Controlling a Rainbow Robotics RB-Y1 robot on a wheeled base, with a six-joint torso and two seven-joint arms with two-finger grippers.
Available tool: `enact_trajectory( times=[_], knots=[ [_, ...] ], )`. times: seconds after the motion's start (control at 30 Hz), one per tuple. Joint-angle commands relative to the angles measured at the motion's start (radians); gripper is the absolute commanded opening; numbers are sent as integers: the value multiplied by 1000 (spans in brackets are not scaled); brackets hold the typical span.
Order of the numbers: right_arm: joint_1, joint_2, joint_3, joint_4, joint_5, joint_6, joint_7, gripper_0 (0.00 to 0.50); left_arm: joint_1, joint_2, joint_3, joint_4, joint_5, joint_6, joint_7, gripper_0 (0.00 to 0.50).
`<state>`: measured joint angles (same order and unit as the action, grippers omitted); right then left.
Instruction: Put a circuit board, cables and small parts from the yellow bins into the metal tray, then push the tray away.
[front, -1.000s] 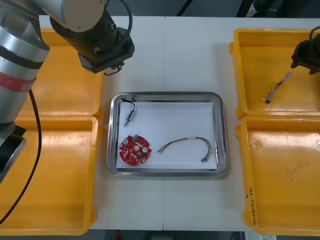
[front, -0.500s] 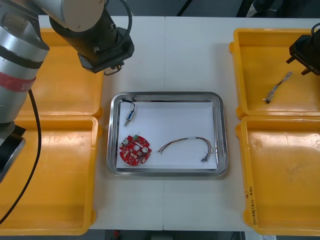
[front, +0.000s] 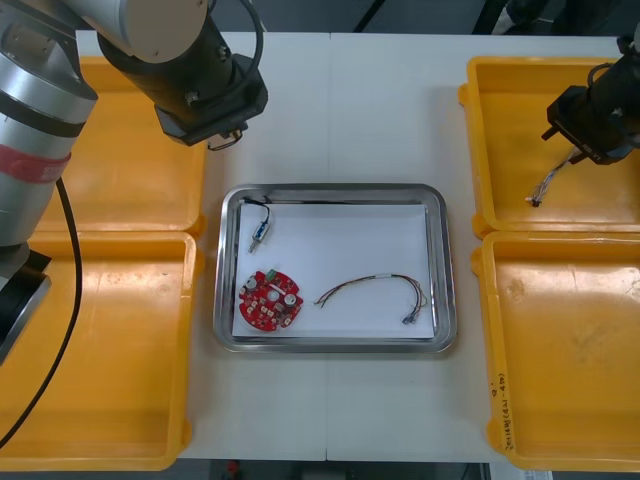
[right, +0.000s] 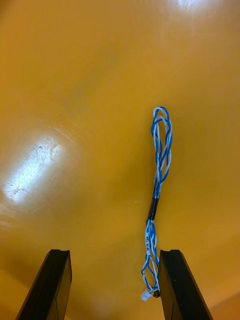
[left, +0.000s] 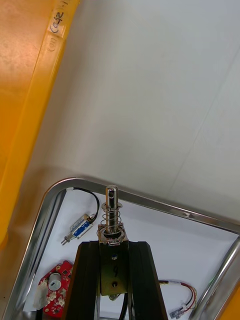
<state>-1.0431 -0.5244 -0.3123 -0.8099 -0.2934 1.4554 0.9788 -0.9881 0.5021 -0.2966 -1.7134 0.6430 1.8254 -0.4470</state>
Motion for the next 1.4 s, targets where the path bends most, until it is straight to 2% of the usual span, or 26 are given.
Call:
enact_trajectory(
  times=[0.03, 1.3, 1.37, 1.4],
  knots=[
    [18, 6, -5, -35, 0, -18, -60, 500, 2, 32, 36, -31, 11, 9, -19, 1],
    [130, 41, 35, -34, -9, -132, -72, 500, 2, 38, 63, -29, 21, 8, -28, 0],
    [138, 40, 35, -34, -9, -142, -68, 452, 2, 38, 63, -29, 21, 8, -28, 0],
    [141, 41, 35, -32, -7, -148, -68, 388, 2, 38, 63, -29, 21, 8, -28, 0]
  ],
)
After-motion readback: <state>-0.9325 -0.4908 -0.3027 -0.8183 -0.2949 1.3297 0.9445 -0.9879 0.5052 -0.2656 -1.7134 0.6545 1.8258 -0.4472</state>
